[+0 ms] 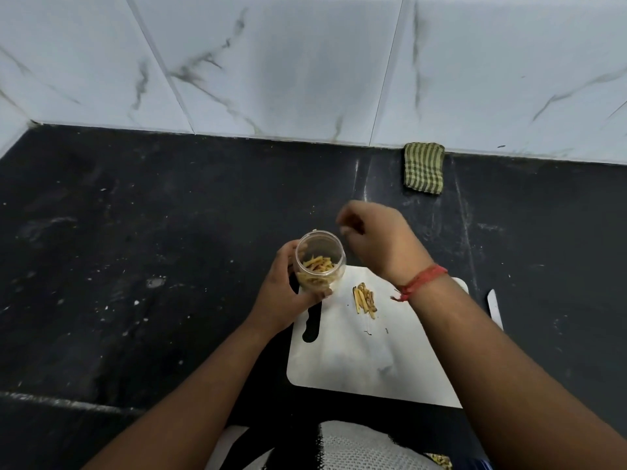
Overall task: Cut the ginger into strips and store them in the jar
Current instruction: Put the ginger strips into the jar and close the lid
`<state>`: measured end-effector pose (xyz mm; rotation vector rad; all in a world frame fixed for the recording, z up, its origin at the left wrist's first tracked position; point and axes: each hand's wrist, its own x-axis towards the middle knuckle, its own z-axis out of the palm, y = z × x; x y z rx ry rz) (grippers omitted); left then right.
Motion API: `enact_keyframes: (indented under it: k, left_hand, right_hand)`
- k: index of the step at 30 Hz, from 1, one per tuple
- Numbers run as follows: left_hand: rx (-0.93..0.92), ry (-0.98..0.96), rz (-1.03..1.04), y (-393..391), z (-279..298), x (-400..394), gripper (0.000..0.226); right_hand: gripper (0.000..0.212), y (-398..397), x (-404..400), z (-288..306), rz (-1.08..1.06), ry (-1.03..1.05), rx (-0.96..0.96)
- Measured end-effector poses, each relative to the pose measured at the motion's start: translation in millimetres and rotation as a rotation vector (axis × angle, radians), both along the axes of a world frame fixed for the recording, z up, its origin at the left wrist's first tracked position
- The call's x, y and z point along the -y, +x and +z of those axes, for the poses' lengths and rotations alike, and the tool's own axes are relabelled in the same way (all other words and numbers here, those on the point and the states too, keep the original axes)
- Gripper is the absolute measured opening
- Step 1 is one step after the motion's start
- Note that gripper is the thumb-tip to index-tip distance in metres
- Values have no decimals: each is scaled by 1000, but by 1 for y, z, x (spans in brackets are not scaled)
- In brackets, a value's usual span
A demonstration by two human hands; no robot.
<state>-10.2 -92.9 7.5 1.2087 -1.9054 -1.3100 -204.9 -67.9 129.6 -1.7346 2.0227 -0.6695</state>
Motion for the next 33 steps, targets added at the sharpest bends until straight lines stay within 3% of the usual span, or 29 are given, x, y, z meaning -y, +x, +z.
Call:
enact_keyframes:
  k: [2, 6, 12, 16, 25, 27, 30, 33]
  left_hand:
    - [-1, -8, 6, 1, -1, 0, 90]
    - [-2, -20, 16, 1, -2, -1, 89]
    - [-16, -14, 10, 0, -1, -2, 87]
    - [-21, -12, 1, 0, -1, -3, 87]
    - [-24, -7, 3, 0, -3, -2, 89]
    - [-25, -4, 3, -1, -3, -2, 89]
    - [-24, -1, 10, 0, -4, -1, 90]
    - [-21, 8, 13, 0, -4, -1, 91]
  right_hand:
    - [6, -13, -18, -26, -120, 63, -14]
    - [31, -16, -53, -84, -138, 306, -146]
    - [36, 12, -62, -111, -21, 221, -434]
    - [16, 17, -61, -115, -31, 217, -381]
    - [30, 16, -57, -103, 39, 207, -411]
    - [24, 11, -57, -105, 64, 205, -404]
    - [11, 2, -52, -108, 34, 211, -285]
    - [9, -9, -47, -102, -90, 283, -11]
